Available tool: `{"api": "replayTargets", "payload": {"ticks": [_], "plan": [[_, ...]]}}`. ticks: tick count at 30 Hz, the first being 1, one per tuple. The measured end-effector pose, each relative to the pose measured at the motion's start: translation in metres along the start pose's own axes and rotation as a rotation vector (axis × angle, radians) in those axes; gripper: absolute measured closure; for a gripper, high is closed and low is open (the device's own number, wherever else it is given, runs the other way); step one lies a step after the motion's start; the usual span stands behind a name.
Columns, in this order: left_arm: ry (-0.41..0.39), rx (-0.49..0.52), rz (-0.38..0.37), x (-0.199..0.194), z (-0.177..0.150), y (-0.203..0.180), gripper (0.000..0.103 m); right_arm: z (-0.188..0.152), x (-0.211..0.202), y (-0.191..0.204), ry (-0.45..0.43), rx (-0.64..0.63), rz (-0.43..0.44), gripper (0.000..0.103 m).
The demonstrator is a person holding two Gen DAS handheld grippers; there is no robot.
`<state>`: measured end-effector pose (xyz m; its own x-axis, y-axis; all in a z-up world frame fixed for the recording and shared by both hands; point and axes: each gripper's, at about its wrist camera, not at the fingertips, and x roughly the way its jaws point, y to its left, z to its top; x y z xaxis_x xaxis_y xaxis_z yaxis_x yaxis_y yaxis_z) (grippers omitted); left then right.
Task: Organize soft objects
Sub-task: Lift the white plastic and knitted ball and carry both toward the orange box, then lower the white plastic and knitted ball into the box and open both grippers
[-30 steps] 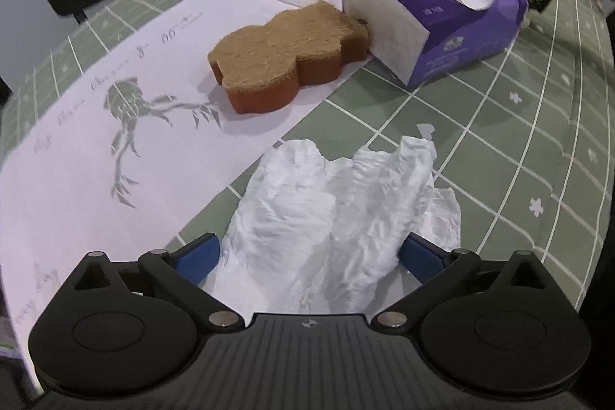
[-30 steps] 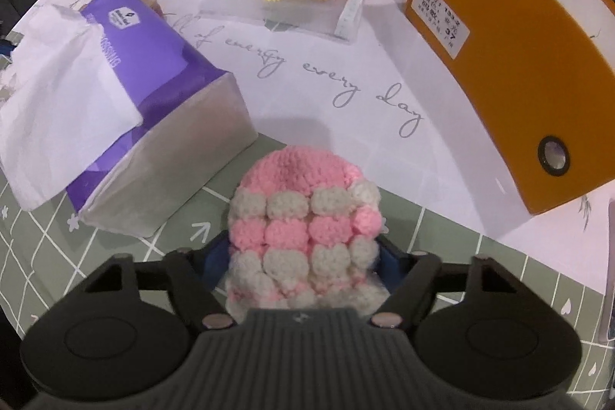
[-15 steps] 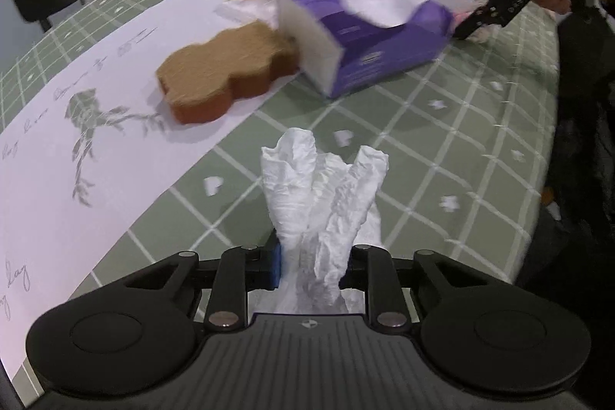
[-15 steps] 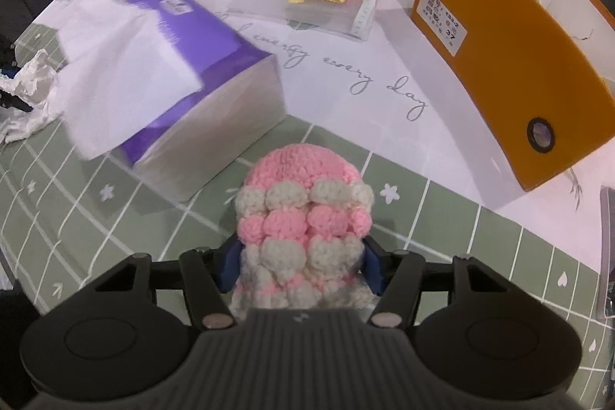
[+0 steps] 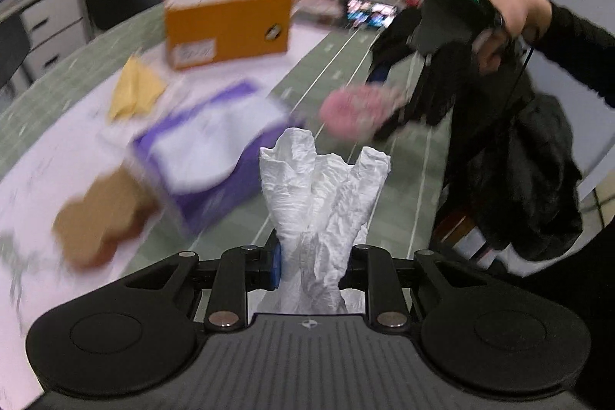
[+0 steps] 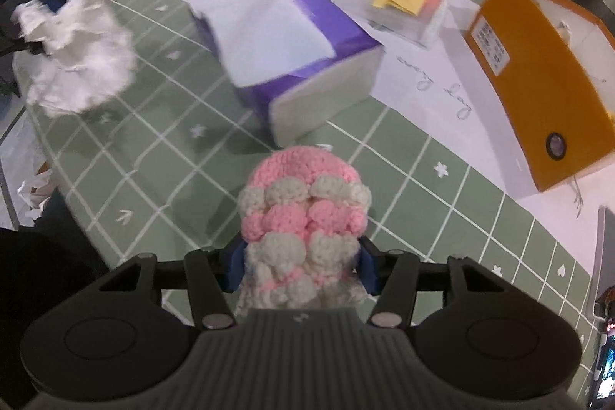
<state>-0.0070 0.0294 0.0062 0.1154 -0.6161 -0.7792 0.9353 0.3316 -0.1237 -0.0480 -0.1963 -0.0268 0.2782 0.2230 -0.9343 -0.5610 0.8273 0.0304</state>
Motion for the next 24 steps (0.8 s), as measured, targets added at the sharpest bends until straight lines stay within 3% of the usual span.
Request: {"api": "replayTargets", "payload": {"ticks": [10,13,20,24], "plan": [[0.008,0.175,-0.007,0.035,0.113,-0.018,0.076,-0.004,-0.043,-0.01,-0.085,-0.001,-0.039,0.047],[0.002,0.168,-0.008,0.047,0.147,-0.009,0.076,-0.003,-0.053,-0.028,-0.119,0.023,-0.073,0.047],[0.003,0.178,0.072,0.086,0.224,0.012,0.076,0.009,-0.064,-0.092,-0.172,0.119,-0.156,0.047],[-0.009,0.134,0.106,0.105,0.266,0.034,0.076,0.024,-0.065,-0.132,-0.193,0.172,-0.209,0.047]]}}
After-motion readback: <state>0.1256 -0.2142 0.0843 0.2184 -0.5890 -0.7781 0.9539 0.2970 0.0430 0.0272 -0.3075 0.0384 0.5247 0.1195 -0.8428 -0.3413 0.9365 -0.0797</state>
